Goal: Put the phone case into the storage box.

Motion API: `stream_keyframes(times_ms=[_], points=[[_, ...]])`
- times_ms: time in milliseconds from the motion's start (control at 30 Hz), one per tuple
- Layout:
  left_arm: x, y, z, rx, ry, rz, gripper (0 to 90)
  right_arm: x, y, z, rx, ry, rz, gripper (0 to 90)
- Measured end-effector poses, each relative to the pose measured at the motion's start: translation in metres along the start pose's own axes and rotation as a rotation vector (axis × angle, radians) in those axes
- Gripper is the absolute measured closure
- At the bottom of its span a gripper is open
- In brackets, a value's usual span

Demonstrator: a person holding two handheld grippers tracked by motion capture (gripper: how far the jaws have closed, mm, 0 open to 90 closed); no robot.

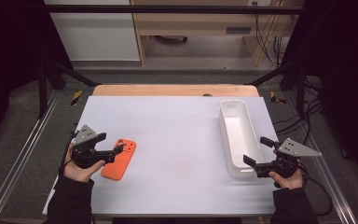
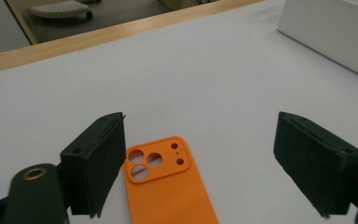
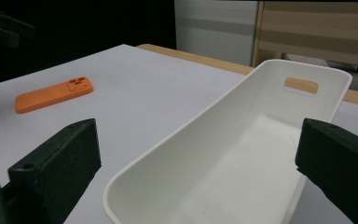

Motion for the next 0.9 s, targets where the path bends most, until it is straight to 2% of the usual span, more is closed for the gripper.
stream_keyframes(times_ms=[100,267,600,900], points=[[-0.001,0.001,0.000,-0.005,-0.002,0.003,9.3,0.000,0.000,0.000,0.001,0.000,-0.001,0.4],[-0.002,0.003,0.003,0.006,0.036,0.015,2.8,0.000,0.000,0.000,0.000,-0.001,0.001,0.4],[-0.013,-0.002,0.007,0.000,0.055,0.071,0.7,0.000,0.000,0.000,0.004,-0.004,0.002,0.4],[-0.031,-0.013,0.013,0.003,0.072,0.129,0.7,0.000,0.001,0.000,0.006,-0.003,0.001,0.4]])
Point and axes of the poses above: each handheld gripper's, and its own axes: x roughly backward along the jaws, y roughly out of its top, z roughly to its left, the point moved 3 cm from there along -x, roughly forward along the jaws, and after that the axes turned 1 degree about x, right-handed, at the moved point
